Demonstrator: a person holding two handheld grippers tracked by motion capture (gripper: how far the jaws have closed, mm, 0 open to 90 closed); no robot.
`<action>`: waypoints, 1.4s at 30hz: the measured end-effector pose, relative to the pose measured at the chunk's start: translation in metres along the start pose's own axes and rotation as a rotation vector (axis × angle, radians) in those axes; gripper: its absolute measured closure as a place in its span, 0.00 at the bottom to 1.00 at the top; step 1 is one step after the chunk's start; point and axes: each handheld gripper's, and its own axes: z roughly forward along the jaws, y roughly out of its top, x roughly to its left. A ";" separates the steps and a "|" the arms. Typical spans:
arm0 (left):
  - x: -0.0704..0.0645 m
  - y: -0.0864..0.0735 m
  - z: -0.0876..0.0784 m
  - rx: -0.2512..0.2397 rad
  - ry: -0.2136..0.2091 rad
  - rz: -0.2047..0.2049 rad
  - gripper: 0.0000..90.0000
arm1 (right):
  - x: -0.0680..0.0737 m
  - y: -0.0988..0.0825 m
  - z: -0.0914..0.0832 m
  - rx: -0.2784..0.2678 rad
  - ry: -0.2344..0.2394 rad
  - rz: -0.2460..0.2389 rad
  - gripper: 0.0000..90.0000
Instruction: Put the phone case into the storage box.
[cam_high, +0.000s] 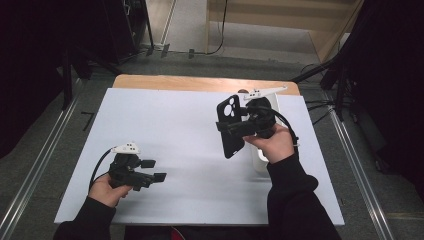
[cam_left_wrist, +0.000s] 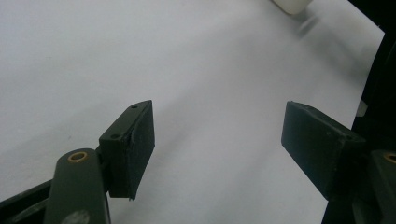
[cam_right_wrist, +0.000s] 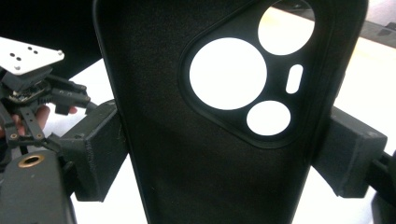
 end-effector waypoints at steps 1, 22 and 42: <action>0.000 0.000 0.000 0.000 0.001 -0.002 0.28 | 0.000 0.000 -0.002 -0.005 -0.009 -0.001 0.13; 0.000 0.001 0.001 0.007 -0.009 0.014 0.28 | -0.024 -0.001 -0.048 -0.083 -0.119 0.076 0.13; 0.002 0.006 0.001 -0.003 -0.018 0.026 0.28 | -0.061 -0.022 -0.069 -0.150 -0.287 0.185 0.13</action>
